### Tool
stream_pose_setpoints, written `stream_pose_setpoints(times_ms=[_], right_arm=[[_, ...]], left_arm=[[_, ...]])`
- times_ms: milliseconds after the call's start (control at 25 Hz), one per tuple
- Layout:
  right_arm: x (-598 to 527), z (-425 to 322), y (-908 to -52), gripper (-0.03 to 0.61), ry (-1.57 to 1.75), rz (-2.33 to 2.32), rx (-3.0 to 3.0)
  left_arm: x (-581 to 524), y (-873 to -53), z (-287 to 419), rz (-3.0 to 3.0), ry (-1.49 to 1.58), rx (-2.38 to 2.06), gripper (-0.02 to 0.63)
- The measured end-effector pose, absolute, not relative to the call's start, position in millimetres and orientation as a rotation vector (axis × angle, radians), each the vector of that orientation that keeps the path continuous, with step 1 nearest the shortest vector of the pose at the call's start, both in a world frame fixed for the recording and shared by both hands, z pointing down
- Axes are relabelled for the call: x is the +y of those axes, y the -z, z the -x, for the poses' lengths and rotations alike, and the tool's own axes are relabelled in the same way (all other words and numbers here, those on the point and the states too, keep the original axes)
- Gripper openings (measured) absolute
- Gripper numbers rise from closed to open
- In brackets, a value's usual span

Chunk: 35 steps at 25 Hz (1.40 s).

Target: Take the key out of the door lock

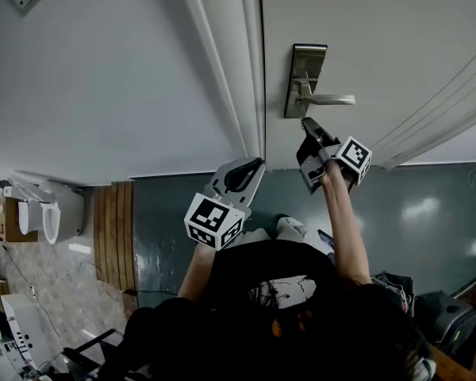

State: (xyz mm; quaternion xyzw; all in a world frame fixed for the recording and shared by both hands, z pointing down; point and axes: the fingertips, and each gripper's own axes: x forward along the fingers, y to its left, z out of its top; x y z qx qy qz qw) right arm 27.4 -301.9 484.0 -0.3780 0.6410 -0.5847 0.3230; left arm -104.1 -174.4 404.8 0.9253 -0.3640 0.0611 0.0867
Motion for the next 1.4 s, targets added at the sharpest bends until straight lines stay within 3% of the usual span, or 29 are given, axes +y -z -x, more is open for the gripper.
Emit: stream_pose_setpoints(times_ms=[920, 1400], right_arm=[[-165, -15, -476, 0.023, 1.492, 1.091, 1.895], [-115, -44, -467, 0.023, 1.468, 1.110, 1.917]], left_arm=[[-97, -427, 119, -2.729, -0.171, -1.014, 0.025], [-85, -428, 91, -2.744, -0.185, -0.950, 0.025]])
